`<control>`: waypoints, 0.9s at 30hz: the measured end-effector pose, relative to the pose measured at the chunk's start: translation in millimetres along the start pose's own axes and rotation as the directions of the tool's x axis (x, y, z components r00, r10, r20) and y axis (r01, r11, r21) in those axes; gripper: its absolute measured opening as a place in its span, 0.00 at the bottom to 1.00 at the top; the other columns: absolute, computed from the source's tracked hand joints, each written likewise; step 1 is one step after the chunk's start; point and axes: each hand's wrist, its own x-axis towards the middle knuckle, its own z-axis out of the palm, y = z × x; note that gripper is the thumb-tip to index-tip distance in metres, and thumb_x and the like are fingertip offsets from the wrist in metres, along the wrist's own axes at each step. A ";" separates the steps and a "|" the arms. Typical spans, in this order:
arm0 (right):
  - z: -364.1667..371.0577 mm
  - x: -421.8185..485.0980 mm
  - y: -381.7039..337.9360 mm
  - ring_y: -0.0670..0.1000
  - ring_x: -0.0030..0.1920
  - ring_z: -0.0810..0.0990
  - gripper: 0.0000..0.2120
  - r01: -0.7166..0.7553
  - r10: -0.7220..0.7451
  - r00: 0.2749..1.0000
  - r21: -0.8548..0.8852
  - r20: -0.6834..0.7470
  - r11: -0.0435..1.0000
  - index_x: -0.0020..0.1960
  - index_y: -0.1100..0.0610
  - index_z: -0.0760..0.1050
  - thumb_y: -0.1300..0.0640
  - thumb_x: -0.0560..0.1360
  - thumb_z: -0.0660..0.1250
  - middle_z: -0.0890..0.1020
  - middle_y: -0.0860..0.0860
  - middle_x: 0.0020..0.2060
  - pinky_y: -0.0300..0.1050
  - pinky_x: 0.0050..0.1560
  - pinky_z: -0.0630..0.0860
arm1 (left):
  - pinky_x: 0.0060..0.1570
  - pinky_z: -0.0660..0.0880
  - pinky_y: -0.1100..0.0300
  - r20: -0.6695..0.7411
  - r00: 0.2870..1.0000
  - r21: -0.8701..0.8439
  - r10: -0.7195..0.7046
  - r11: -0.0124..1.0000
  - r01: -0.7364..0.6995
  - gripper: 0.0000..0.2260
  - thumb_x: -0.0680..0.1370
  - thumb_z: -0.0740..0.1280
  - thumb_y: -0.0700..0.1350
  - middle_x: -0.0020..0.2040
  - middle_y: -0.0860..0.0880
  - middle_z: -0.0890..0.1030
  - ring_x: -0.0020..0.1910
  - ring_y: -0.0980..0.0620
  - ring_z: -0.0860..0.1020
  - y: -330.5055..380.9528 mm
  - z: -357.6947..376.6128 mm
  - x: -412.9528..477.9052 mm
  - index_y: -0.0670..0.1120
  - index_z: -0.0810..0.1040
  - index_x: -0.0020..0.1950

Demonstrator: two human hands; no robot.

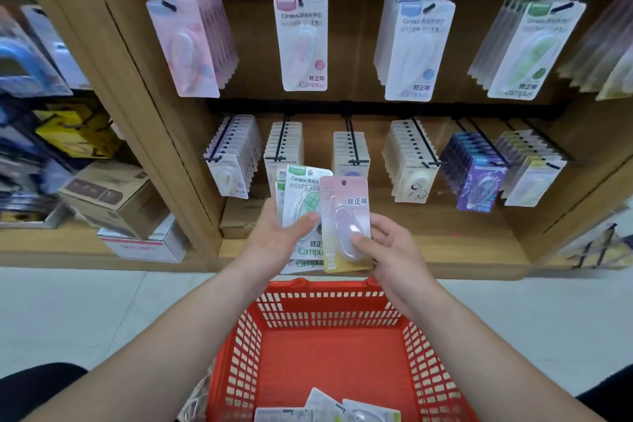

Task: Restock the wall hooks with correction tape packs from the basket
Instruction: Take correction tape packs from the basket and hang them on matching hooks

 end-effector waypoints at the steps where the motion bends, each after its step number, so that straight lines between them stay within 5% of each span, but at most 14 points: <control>1: 3.1 3.0 -3.6 0.59 0.53 0.86 0.12 0.013 -0.013 1.000 -0.003 -0.016 1.000 0.62 0.58 0.78 0.64 0.79 0.69 0.87 0.54 0.53 0.60 0.54 0.82 | 0.57 0.81 0.39 -0.021 1.000 -0.012 0.010 1.000 -0.010 0.18 0.78 0.74 0.51 0.58 0.53 0.85 0.56 0.46 0.85 2.7 -2.3 2.9 0.56 0.73 0.65; 5: 6.3 13.4 -30.6 0.49 0.47 0.86 0.08 0.086 -0.092 0.991 -0.060 -0.099 0.994 0.60 0.55 0.78 0.57 0.81 0.69 0.88 0.49 0.49 0.47 0.36 0.82 | 0.49 0.84 0.52 -0.061 0.994 -0.009 0.092 0.996 -0.093 0.16 0.78 0.75 0.47 0.53 0.57 0.87 0.51 0.54 0.86 23.2 0.6 8.2 0.57 0.76 0.63; 11: -35.2 9.2 -88.0 0.50 0.48 0.87 0.08 0.207 -0.239 0.943 -0.153 -0.231 0.966 0.57 0.55 0.80 0.54 0.81 0.69 0.88 0.49 0.48 0.45 0.40 0.83 | 0.46 0.85 0.52 0.002 0.983 0.012 0.184 0.983 -0.184 0.18 0.77 0.75 0.47 0.56 0.55 0.86 0.50 0.54 0.86 64.6 40.8 8.9 0.56 0.77 0.65; 17: -123.6 4.6 -140.3 0.50 0.45 0.86 0.08 0.330 -0.356 0.807 -0.139 -0.472 0.934 0.58 0.55 0.80 0.54 0.83 0.67 0.87 0.48 0.45 0.43 0.40 0.82 | 0.35 0.81 0.64 0.091 0.967 0.026 0.237 0.970 -0.241 0.17 0.77 0.75 0.47 0.54 0.58 0.86 0.46 0.58 0.86 96.8 103.4 10.2 0.56 0.77 0.64; 24: -231.0 26.4 -201.0 0.54 0.50 0.84 0.08 0.402 -0.379 0.628 -0.134 -0.680 0.906 0.60 0.55 0.78 0.55 0.85 0.62 0.83 0.54 0.56 0.45 0.42 0.83 | 0.44 0.85 0.50 0.153 0.962 0.004 0.225 0.974 -0.228 0.18 0.76 0.76 0.45 0.54 0.56 0.86 0.47 0.53 0.87 116.6 185.7 24.4 0.56 0.78 0.64; 27: -256.1 38.5 -221.2 0.54 0.55 0.84 0.10 0.424 -0.398 0.603 -0.145 -0.692 0.894 0.61 0.54 0.77 0.53 0.85 0.61 0.83 0.51 0.56 0.43 0.42 0.83 | 0.41 0.84 0.53 0.187 0.950 0.024 0.250 0.966 -0.259 0.17 0.76 0.77 0.45 0.53 0.57 0.87 0.46 0.54 0.87 122.0 216.4 31.1 0.57 0.78 0.61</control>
